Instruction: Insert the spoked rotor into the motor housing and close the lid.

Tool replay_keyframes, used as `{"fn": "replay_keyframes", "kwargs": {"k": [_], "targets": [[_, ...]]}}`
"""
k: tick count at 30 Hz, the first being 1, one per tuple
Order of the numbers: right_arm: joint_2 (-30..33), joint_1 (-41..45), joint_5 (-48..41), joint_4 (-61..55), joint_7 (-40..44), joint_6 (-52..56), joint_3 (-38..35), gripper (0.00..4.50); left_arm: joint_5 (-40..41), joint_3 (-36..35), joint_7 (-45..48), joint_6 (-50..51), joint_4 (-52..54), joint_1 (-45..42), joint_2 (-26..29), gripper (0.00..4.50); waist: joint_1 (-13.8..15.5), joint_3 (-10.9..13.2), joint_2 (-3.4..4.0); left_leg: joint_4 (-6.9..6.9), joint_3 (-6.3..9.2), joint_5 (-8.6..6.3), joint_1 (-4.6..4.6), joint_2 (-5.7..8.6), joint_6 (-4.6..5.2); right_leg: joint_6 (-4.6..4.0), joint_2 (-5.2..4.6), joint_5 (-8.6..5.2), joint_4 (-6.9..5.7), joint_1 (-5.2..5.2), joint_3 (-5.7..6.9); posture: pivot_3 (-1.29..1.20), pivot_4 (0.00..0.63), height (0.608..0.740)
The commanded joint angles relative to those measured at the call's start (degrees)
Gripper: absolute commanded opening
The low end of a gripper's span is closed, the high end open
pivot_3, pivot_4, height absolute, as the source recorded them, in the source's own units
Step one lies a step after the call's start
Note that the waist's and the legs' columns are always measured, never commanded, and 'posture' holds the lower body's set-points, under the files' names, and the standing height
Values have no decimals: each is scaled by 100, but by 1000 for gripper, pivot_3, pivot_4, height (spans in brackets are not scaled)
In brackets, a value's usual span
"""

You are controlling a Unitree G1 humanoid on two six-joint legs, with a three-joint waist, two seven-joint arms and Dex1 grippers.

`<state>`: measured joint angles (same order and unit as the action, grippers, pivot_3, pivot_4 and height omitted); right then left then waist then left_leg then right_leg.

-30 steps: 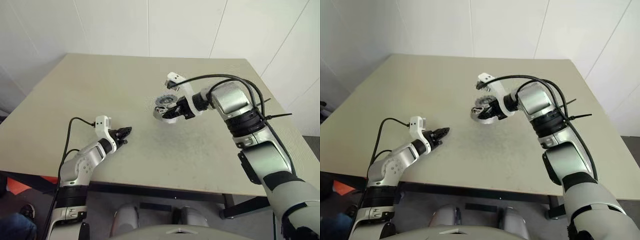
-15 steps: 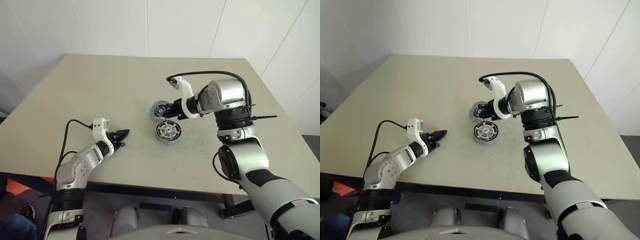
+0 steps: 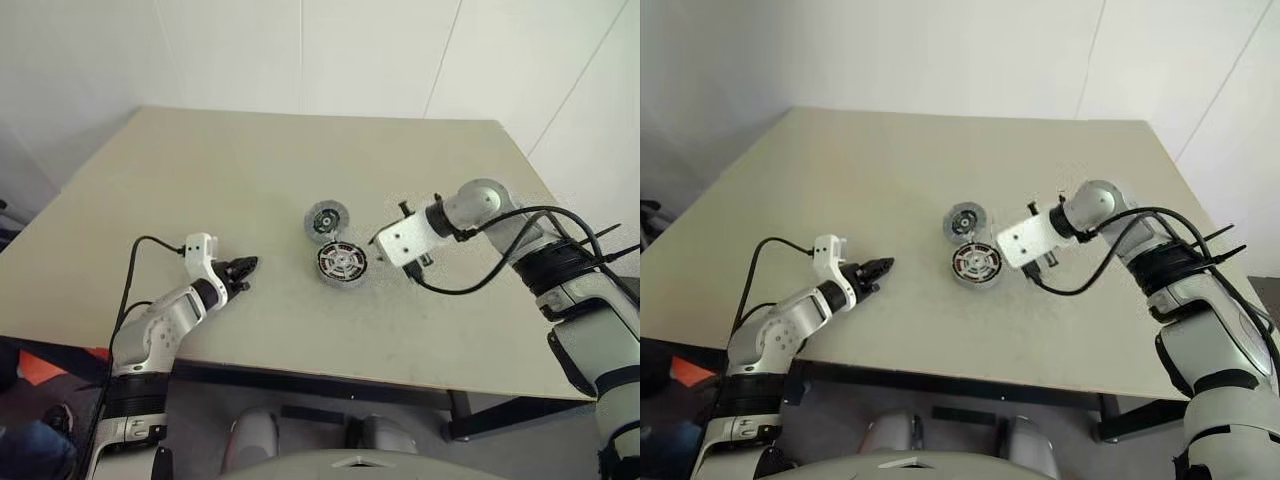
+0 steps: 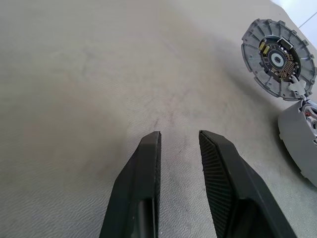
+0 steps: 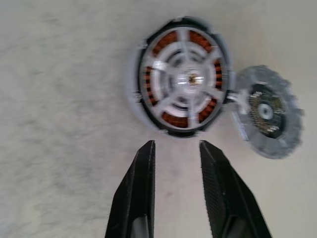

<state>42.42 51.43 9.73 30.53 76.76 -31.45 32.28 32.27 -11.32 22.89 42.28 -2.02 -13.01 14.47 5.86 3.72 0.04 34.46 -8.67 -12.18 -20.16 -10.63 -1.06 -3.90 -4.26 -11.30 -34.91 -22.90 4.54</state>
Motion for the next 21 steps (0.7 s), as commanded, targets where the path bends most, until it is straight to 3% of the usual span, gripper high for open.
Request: {"fn": "replay_keyframes", "kwargs": {"k": [1, 2, 13, 21], "targets": [[-29, 291, 457, 439, 11, -859, 110, 2592, -23, 11, 33, -110, 52, -134, -4, 1311, -67, 0, 0, 3, 4, -1, -6, -2, 3, -1, 0, 1, 0, 0, 0, 0, 0, 740], [-68, 331, 581, 596, -3, -987, 155, 2904, -20, 8, 30, -112, 45, -130, -17, 1311, -92, 0, 0, 8, 7, -4, -12, -3, 7, -3, 0, 2, -1, 1, 0, 0, 0, 740], [-864, 1097, 1499, 1875, -841, -1818, 236, 2904, -5, -76, -46, -125, 108, 19, -66, 1311, -208, 0, 0, 61, 7, -14, -60, -12, 42, -13, 1, 8, -13, -22, 9, 0, 0, 740], [-1170, 1018, 1563, 2016, -822, -2034, 302, 2904, 35, -155, -105, -131, 222, 117, -62, 1311, -193, 0, 0, 67, 8, -16, -59, -10, 40, -15, 1, 8, -19, -22, 9, 0, 0, 740]]}}
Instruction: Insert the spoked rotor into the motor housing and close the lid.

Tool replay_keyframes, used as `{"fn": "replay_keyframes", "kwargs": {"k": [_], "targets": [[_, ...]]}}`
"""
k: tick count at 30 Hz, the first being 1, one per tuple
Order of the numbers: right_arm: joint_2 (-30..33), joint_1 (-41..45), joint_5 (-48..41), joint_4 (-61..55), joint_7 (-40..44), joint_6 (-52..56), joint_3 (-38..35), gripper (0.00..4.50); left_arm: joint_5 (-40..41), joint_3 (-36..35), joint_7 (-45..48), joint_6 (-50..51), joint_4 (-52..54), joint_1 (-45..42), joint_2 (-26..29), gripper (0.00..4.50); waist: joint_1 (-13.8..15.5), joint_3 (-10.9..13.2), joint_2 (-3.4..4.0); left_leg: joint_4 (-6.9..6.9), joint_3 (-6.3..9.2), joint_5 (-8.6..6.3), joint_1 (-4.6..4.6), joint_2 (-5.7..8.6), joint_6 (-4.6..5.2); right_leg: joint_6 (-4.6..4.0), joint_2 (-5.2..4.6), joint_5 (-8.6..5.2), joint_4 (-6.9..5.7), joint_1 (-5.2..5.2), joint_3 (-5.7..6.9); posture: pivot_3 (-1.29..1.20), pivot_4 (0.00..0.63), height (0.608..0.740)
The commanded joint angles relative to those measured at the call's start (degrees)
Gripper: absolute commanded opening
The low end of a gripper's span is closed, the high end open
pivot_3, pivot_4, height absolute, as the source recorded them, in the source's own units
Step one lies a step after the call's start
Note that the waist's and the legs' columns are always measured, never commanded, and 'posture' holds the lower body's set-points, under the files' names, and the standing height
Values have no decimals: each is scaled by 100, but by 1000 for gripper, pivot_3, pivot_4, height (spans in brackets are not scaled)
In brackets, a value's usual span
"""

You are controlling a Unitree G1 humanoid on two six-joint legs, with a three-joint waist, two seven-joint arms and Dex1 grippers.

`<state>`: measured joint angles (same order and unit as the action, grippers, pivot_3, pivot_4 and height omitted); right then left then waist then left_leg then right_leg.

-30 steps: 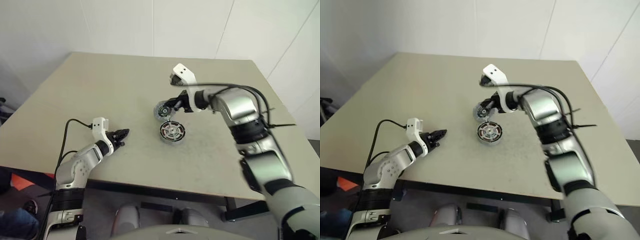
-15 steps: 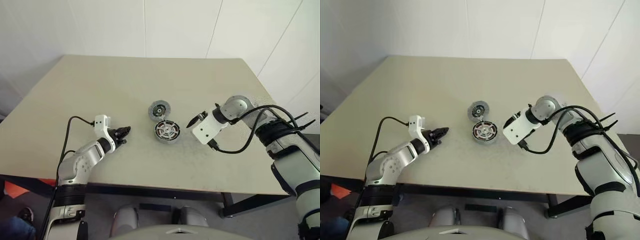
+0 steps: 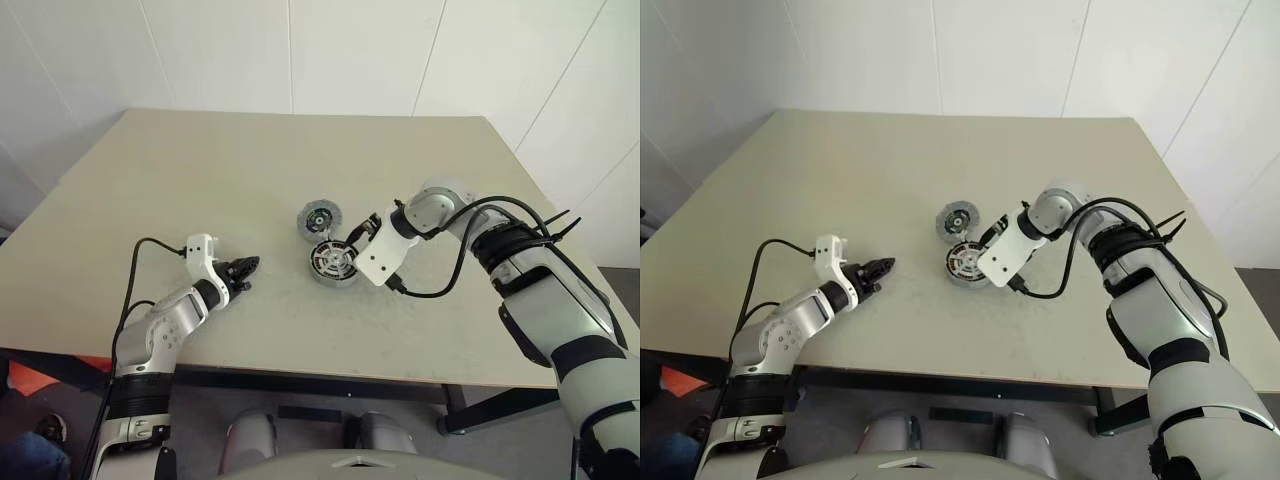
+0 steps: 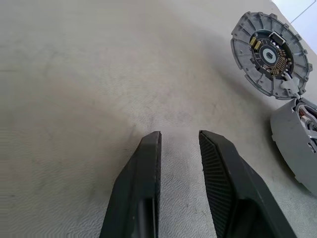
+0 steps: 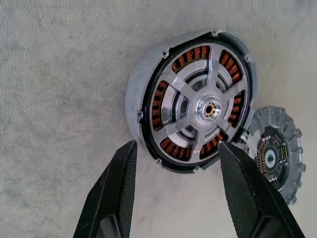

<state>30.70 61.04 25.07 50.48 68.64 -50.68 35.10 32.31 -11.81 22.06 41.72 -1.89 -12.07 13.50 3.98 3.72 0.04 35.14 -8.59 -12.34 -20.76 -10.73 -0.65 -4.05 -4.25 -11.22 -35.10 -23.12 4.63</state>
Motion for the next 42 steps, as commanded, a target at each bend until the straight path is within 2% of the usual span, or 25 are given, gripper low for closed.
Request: {"fn": "replay_keyframes", "kwargs": {"k": [1, 15, 18, 23, 29, 33, 35, 38, 40, 42], "targets": [[-13, 61, 111, 107, -79, -122, 50, 2904, 45, -118, -30, -71, 230, 38, 30, 1311, -10, 0, 0, 0, 0, 0, -2, 0, 1, 0, 0, 0, 0, 0, 0, 0, 0, 740], [-215, 294, 915, 1148, -907, -399, 331, 2904, 74, -150, -75, -54, 290, 22, 0, 1311, -55, 0, 0, 3, -1, -1, 19, -2, -14, -1, 0, 0, -18, 9, -4, 0, 0, 740], [-245, 275, 764, 1170, -698, -497, 288, 2335, 69, -155, -85, -61, 293, 32, -5, 1311, -91, 0, 0, 4, -1, 1, 30, -1, -17, 0, 0, -1, -21, 17, -5, 0, 0, 740], [-300, 240, 589, 1115, -698, -557, 167, 661, 61, -154, -89, -71, 277, 28, -1, 1311, -126, -3, -6, 3, 1, 0, 37, -2, -16, -3, 0, 1, -23, 21, -5, 0, 0, 740], [-298, 190, 453, 1055, -667, -481, 54, 661, 51, -148, -80, -92, 246, 0, -2, 1311, -149, -3, -5, 3, 1, 0, 23, -3, -16, -5, 0, 1, -23, 13, -5, 0, 0, 740], [-265, 151, 385, 1014, -648, -227, -34, 10, 43, -143, -84, -111, 230, -5, -17, 1311, -145, -3, -7, 4, 1, 0, 23, -2, -16, -5, 0, 1, -22, 14, -4, 0, 0, 740], [-260, 85, 236, 939, -580, 5, -151, 2, 38, -141, -90, -121, 228, -1, -29, 1311, -150, -3, -7, 4, 1, 0, 21, -2, -15, -5, 0, 1, -22, 14, -5, 0, 0, 740], [-286, -242, -562, 360, 264, 1102, -547, 2, 35, -142, -102, -138, 243, 27, -58, 1311, -135, -2, -6, 5, 2, 1, 21, -3, -16, -6, 0, 1, -23, 15, -4, 0, 0, 740], [-250, -565, -1184, -538, 978, 2367, -823, 2, 34, -143, -107, -159, 246, 57, -79, 1311, -126, -2, -7, 6, 2, 1, 19, -1, -15, -6, 0, 2, -23, 14, -4, 0, 0, 740], [-212, -838, -1510, -1503, 1299, 3839, -1064, 2, 31, -143, -114, -184, 234, 83, -103, 1311, -120, -2, -7, 5, 6, 0, 13, -3, -8, -6, 0, 2, -20, 13, -4, 0, 0, 740]]}}
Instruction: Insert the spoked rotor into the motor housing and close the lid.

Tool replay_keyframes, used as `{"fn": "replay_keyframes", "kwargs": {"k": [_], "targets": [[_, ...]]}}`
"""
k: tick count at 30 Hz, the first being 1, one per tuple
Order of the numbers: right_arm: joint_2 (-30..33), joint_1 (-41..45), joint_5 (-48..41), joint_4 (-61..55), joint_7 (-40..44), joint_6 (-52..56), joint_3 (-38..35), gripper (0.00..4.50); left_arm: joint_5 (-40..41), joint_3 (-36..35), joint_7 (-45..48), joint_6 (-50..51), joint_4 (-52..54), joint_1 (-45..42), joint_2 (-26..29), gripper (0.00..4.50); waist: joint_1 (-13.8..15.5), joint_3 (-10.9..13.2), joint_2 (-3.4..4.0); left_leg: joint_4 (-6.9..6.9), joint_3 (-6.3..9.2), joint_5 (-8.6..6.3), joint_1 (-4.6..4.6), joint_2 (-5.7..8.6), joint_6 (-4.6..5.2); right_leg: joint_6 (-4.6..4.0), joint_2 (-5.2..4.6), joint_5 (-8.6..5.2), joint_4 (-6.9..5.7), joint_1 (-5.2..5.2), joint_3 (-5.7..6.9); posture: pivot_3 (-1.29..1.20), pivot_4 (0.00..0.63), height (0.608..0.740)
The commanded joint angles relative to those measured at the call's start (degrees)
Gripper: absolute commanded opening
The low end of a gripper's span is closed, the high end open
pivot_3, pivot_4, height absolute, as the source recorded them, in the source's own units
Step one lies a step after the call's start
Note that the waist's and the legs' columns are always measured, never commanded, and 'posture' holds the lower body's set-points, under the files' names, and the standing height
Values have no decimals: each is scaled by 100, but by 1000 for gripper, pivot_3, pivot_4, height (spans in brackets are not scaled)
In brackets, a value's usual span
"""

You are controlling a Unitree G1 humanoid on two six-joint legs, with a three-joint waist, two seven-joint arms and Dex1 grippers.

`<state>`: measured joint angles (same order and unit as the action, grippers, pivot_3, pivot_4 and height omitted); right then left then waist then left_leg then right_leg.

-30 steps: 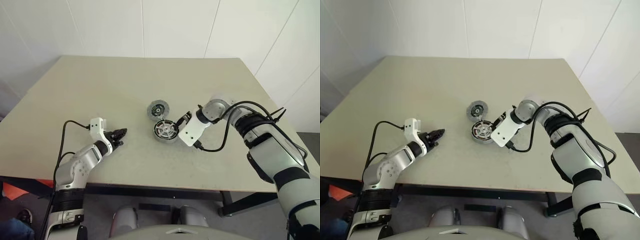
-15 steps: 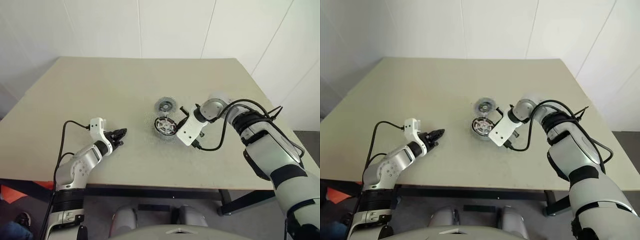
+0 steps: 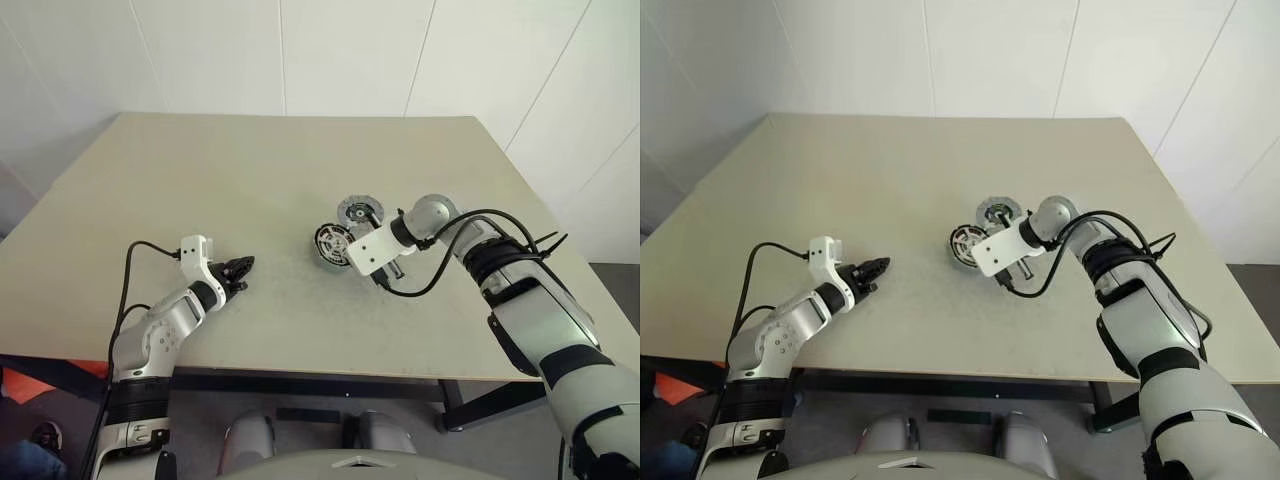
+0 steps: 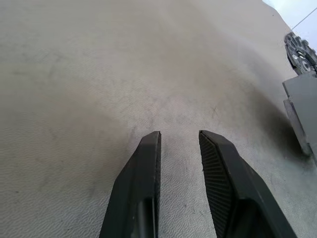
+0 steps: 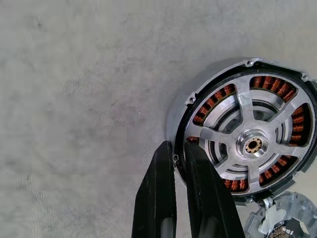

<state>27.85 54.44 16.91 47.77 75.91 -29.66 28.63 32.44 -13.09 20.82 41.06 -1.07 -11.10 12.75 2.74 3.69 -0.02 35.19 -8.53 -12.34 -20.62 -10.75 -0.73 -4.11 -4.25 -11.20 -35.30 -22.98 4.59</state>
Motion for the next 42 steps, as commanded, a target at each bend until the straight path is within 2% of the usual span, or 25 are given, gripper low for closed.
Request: {"fn": "replay_keyframes", "kwargs": {"k": [1, 6, 10, 14, 18, 25, 32, 40, 42], "targets": [[106, -276, -762, -1625, 659, 2333, -490, 2, 16, -12, 3, -124, 156, -3, -41, 1311, 17, 0, 0, -1, 1, 5, -4, -1, 9, 0, 0, 0, 1, -3, 0, 0, 0, 740], [225, -361, -1120, -3366, 927, 6177, -733, 2, -3, 7, -28, -157, 153, 31, -125, 1311, 53, 1, 2, -2, 3, 8, -17, -7, 14, 0, 4, 0, 1, -21, 2, 0, 0, 740], [151, -42, -1360, -3920, 562, 8822, -807, 2, -10, 13, -52, -172, 162, 74, -190, 1311, 125, 2, 3, -4, 3, 2, -4, -7, -7, 3, 4, -1, 1, -18, 0, 0, 0, 740], [111, 197, -1793, -4192, 145, 10683, -734, 2, -18, 18, -54, -193, 155, 121, -227, 1311, 187, 2, 3, -6, 3, 4, 19, -6, -14, 8, 4, -4, 1, -16, -1, 0, 0, 740], [-254, 292, -2140, -4087, -654, 11957, -852, 2, -14, 25, -76, -178, 200, 154, -252, 1311, 209, 2, 4, -20, 2, 5, 34, -6, -18, 19, 4, -11, 4, -10, -5, 0, 0, 740], [-674, 139, -2639, -4136, -1620, 11990, -946, 2, 37, -68, -104, -118, 324, 260, -185, 1311, 275, 2, 4, -53, 1, 27, 51, -4, -58, 43, 4, -24, 18, -6, -8, 0, 0, 740], [-646, -60, -3177, -4355, -1854, 11505, -723, 2, 51, -132, -138, -132, 351, 309, -144, 1311, 269, 2, 4, -75, 0, 35, 64, -2, -72, 46, 5, -25, 23, 0, -9, 0, 0, 740], [-240, -249, -3613, -4933, -1831, 11033, -546, 2584, 71, -166, -132, -140, 305, 250, -82, 1311, 296, 2, 4, -82, 0, 37, 64, 1, -74, 48, 6, -25, 34, 5, -9, 0, 0, 740], [-134, -241, -3681, -5096, -1877, 10855, -589, 2584, 68, -155, -116, -133, 277, 220, -53, 1311, 291, 2, 4, -82, 0, 37, 65, 2, -73, 49, 5, -24, 40, 10, -9, 0, 0, 740]]}}
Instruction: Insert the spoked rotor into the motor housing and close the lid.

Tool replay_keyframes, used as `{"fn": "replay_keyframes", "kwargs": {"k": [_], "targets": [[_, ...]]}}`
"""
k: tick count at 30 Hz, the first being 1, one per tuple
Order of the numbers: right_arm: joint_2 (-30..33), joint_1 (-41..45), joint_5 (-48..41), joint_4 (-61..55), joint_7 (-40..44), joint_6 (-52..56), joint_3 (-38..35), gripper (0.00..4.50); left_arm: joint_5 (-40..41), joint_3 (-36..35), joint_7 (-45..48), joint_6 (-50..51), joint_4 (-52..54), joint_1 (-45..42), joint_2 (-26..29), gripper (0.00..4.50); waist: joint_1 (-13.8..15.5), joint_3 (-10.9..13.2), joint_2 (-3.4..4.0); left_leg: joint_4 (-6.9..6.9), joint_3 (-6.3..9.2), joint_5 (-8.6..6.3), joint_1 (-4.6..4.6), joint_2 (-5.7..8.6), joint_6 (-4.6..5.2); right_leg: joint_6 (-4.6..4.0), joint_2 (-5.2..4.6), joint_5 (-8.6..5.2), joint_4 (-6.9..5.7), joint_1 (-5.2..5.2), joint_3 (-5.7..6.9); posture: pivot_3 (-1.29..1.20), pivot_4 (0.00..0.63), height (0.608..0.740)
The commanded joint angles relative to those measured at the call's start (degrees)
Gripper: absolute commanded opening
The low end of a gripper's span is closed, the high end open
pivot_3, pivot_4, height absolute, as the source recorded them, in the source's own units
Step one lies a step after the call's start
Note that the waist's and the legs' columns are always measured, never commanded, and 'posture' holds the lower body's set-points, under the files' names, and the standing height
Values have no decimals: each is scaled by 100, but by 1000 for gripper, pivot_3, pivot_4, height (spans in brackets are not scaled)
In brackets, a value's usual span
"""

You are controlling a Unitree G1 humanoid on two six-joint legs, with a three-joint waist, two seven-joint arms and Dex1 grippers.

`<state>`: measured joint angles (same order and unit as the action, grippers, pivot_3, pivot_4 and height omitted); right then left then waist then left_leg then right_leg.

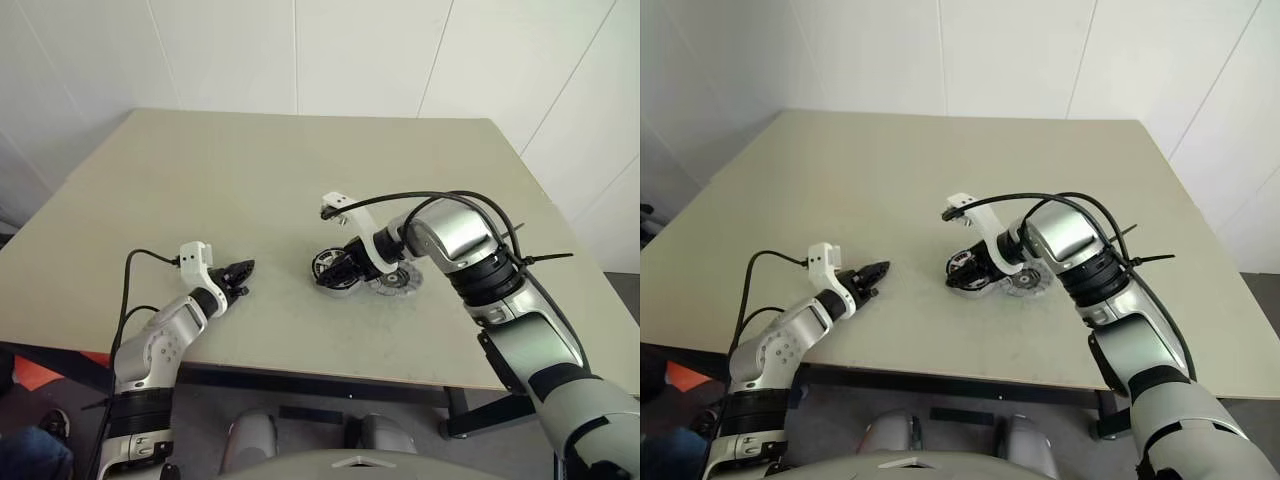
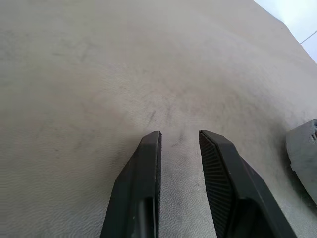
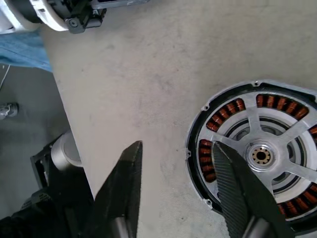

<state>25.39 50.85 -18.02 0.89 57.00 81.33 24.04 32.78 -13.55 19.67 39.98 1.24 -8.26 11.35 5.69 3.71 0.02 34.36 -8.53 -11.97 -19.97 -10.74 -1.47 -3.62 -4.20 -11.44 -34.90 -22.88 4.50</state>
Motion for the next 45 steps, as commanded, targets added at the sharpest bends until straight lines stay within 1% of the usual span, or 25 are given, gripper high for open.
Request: {"fn": "replay_keyframes", "kwargs": {"k": [1, 2, 4, 5, 7, 8, 10, 11, 14, 17, 18, 19, 21, 22, 23, 26, 29, 33, 38, 41, 45], "targets": [[167, 128, -193, -475, -16, -367, -154, 2584, 36, -100, 10, -14, 38, -85, 100, 1311, -10, 0, 0, -1, 0, 0, 0, 0, 0, 0, 0, 0, 0, 4, 0, 0, 0, 740], [213, 147, -194, -538, -45, -497, -212, 2584, 42, -90, 17, 5, 36, -114, 111, 1311, -8, 0, 0, -3, 0, 0, 0, -1, 0, 0, 0, 0, 0, 5, 0, 0, 0, 740], [422, 182, -85, -729, -49, -1127, -317, 2584, 103, -83, 54, 99, 38, -205, 140, 1311, 0, 0, 0, -5, 0, 0, 0, -1, 0, 0, 0, 0, 0, 4, 1, 0, 0, 740], [606, 150, 109, -797, -13, -1741, -268, 2584, 145, -86, 82, 167, 31, -245, 155, 1311, 11, 0, 0, -5, 0, 0, 0, 0, -1, 0, 0, 0, 1, 4, 1, 0, 0, 740], [1094, 31, 834, -649, -74, -3373, 0, 2584, 197, -75, 134, 273, 10, -311, 178, 1311, 43, -1, -2, -4, 0, 0, 0, 2, 0, 1, -1, 0, 5, 5, 0, 0, 0, 740], [1379, 1, 1296, -312, -204, -4253, 132, 2584, 200, -46, 154, 311, -1, -345, 184, 1311, 76, -2, -4, -3, 0, 0, 0, 3, 0, 2, -1, 0, 7, 6, 1, 0, 0, 740], [1920, -20, 2026, 461, -346, -5550, 310, 2584, 173, 0, 202, 341, -84, -425, 205, 1311, 124, -6, -9, -2, -4, 0, 2, 7, 1, 4, -3, 1, 9, 7, 0, 0, 0, 740], [2118, -30, 2270, 751, -334, -6014, 362, 2584, 156, 13, 220, 340, -127, -456, 214, 1311, 146, -6, -9, -1, -6, 0, 1, 7, 1, 4, -3, 1, 9, 8, 0, 0, 0, 740], [2695, -260, 2429, 1230, -36, -6629, 126, 2584, 129, 62, 261, 339, -244, -596, 227, 1311, 150, -5, -9, -1, -11, -3, -4, 12, 7, 4, -3, 1, 10, 7, 1, 0, 0, 740], [3220, -732, 2539, 1267, 230, -7010, -32, 1896, 107, 133, 305, 339, -340, -718, 222, 1311, 147, -5, -9, -2, -8, -11, -12, 11, 22, -9, -2, 8, 12, 2, 2, 0, 0, 740], [3367, -933, 2572, 1223, 289, -7092, -73, 1611, 88, 159, 327, 334, -383, -755, 225, 1311, 141, -6, -8, -1, -8, -18, -13, 12, 36, -21, -2, 14, 12, 3, 1, 0, 0, 740], [3448, -1071, 2606, 1184, 329, -7139, -117, 1215, 76, 171, 350, 330, -416, -777, 235, 1311, 137, -6, -8, -1, -8, -22, -17, 12, 42, -26, -2, 17, 13, 3, 0, 0, 0, 740], [3670, -1596, 2433, 856, 576, -7160, -275, 529, 55, 202, 387, 322, -495, -862, 258, 1311, 113, -6, -8, -1, -9, -26, -19, 11, 50, -23, -2, 15, 14, 4, -2, 0, 0, 740], [3697, -1830, 2349, 683, 652, -7109, -354, 183, 51, 209, 406, 318, -532, -900, 274, 1311, 113, -6, -8, -2, -8, -26, -22, 10, 50, 5, -2, -2, 15, 5, -1, 0, 0, 740], [3677, -2058, 2294, 508, 672, -7029, -425, 13, 42, 218, 423, 313, -571, -938, 287, 1311, 105, -7, -7, -2, -9, -26, -20, 8, 50, 13, -2, -7, 16, 5, -1, 0, 0, 740], [3437, -2493, 2237, 225, 620, -6852, -567, 13, 9, 248, 465, 296, -646, -1011, 302, 1311, 43, -8, -5, -2, -9, -24, -14, 8, 49, 14, -1, -7, 13, 8, 0, 0, 0, 740], [3110, -2721, 2097, -27, 552, -6535, -672, 13, -12, 265, 492, 305, -664, -1057, 305, 1311, -6, -8, -5, 4, -8, -21, -9, 9, 48, 14, -1, -7, 13, 17, 1, 0, 0, 740], [2741, -2706, 1965, -273, 455, -6111, -797, 13, -29, 259, 532, 310, -687, -1072, 338, 1311, -15, -9, -4, 14, -6, -21, -5, 9, 49, 15, -2, -7, 13, 27, 2, 0, 0, 740], [2133, -2438, 1689, -624, 240, -5322, -988, 13, -29, 228, 547, 324, -667, -1067, 406, 1311, -17, -9, -2, 15, -3, -21, -5, 6, 49, 12, -1, -5, 9, 28, 4, 0, 0, 740], [2007, -2317, 1546, -852, 276, -5038, -1047, 13, -35, 205, 550, 318, -673, -1067, 436, 1311, -8, -10, -1, 15, -2, -23, -5, 6, 52, 11, -2, -5, 9, 26, 6, 0, 0, 740], [2073, -2328, 1378, -1180, 465, -4952, -1029, 13, -34, 175, 531, 300, -678, -1069, 462, 1311, 1, -10, -1, 15, -2, -25, -3, 6, 55, 10, -2, -4, 12, 25, 6, 0, 0, 740]]}}
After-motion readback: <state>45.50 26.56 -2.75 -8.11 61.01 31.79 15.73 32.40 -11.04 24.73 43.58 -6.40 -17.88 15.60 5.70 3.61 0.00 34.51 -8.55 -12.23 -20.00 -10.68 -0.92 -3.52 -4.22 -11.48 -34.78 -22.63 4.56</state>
